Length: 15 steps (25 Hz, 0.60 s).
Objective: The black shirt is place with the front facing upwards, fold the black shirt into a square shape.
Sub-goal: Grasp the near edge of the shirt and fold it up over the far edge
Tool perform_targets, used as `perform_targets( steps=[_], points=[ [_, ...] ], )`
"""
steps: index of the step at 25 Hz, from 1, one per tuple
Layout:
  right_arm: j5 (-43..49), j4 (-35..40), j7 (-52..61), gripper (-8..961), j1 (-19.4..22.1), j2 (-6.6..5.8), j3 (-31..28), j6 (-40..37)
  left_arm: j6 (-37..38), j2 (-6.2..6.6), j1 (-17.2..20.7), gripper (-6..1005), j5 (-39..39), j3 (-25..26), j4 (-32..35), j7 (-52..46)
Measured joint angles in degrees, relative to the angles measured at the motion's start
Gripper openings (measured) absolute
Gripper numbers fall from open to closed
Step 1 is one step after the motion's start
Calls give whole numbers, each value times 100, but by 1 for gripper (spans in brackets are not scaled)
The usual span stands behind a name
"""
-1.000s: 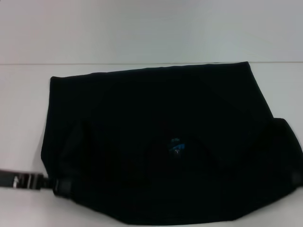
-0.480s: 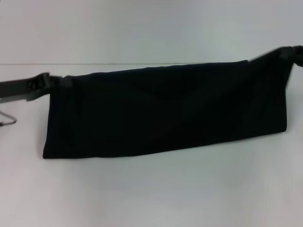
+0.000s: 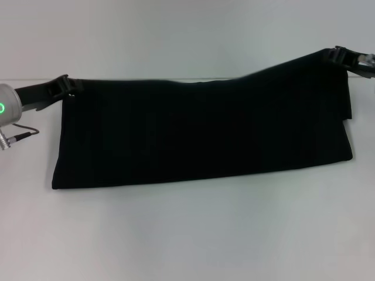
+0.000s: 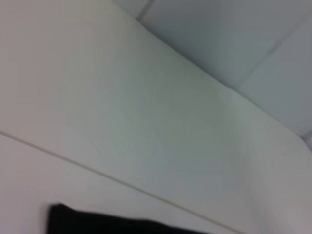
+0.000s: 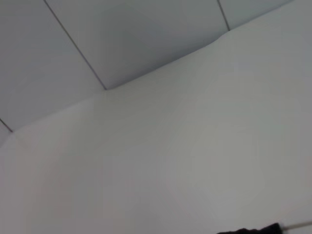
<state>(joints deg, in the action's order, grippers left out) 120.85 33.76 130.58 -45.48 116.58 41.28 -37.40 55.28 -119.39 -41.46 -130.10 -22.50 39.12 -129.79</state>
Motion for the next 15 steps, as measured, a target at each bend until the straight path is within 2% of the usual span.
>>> perform_targets(
  steps=[3, 9, 15],
  points=[
    [-1, -161, -43, 138, -103, 46, 307, 470, -368, -72, -10, 70, 46, -11, 40, 0],
    [1, -444, -45, 146, -183, 72, 507, 852, -708, -90, -53, 70, 166, -84, -1, 69],
    [8, -562, -55, 153, -228, 81, 553, 1308, -1265, -201, -119, 71, 219, -506, -19, 65]
  ],
)
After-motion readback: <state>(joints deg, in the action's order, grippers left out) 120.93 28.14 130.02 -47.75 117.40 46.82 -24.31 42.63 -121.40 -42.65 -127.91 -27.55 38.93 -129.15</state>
